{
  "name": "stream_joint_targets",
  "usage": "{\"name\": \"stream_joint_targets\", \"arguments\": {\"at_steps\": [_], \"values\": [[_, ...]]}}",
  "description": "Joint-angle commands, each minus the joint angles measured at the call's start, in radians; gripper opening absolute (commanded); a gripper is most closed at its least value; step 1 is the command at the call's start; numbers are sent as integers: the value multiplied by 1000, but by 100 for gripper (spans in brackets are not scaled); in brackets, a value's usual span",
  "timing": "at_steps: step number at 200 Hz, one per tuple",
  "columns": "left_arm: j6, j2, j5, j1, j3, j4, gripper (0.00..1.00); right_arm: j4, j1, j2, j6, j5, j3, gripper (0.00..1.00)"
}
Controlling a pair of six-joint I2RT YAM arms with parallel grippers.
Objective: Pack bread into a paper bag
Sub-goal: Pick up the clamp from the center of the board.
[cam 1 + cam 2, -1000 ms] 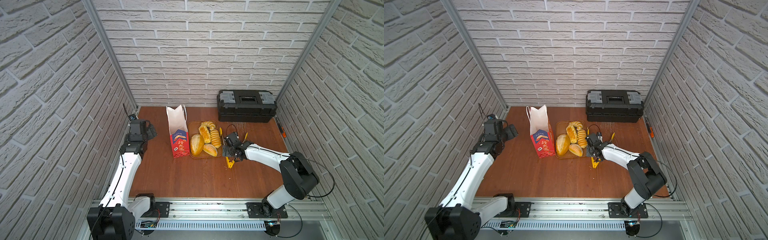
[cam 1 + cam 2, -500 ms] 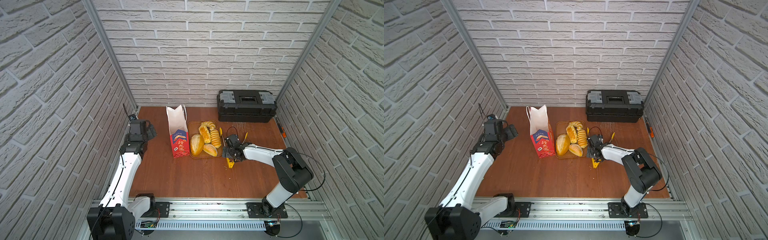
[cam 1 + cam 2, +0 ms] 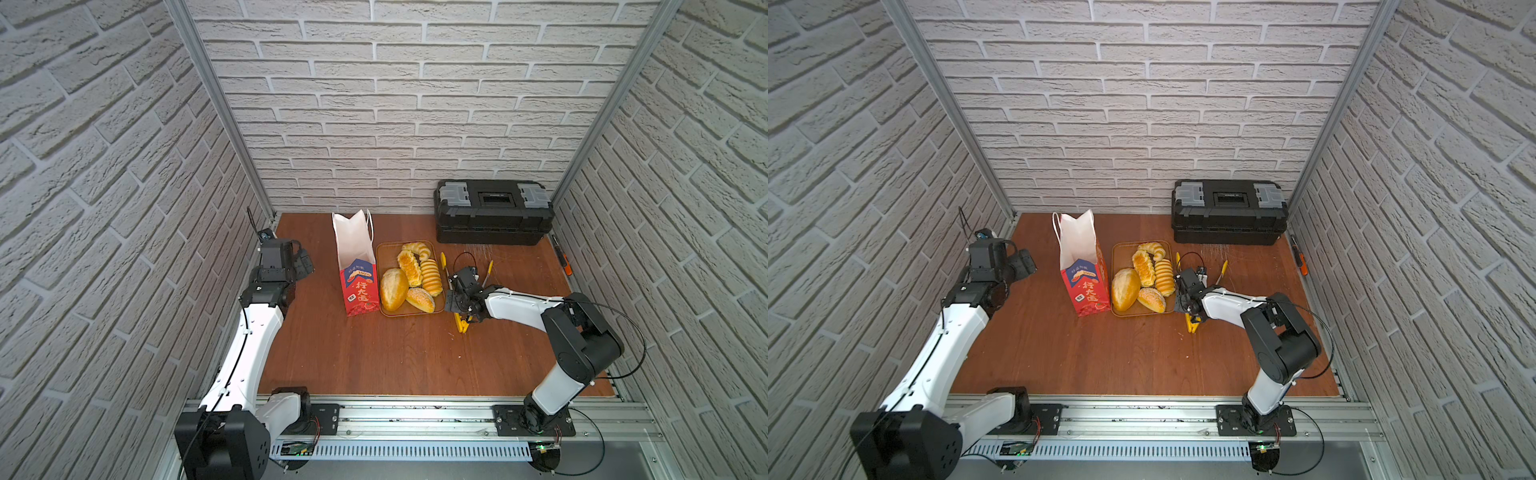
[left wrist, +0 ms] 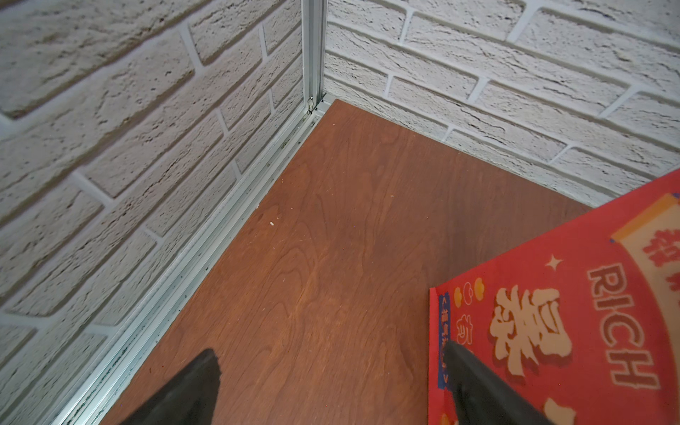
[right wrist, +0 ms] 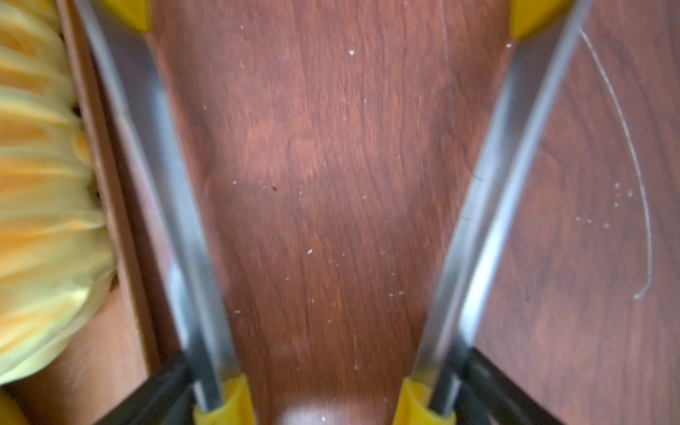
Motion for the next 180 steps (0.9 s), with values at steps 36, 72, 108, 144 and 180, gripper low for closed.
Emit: {"name": "stream_joint_targets", "arguments": {"at_steps": [36, 72, 108, 144, 180], "values": [[-14, 9, 18, -6, 26, 17, 97, -4, -10, -140, 10, 24, -128, 72], [-24, 18, 24, -20, 32, 22, 97, -66, -2, -336, -34, 41, -138, 73], [-30, 25, 23, -37, 39, 33, 97, -67, 3, -510, -129, -37, -116, 73], [-31, 39, 22, -53, 54, 30, 97, -37, 5, -497, -158, -152, -75, 73], [-31, 43, 21, -58, 58, 31, 97, 42, 5, -426, -187, -269, -38, 73]]}}
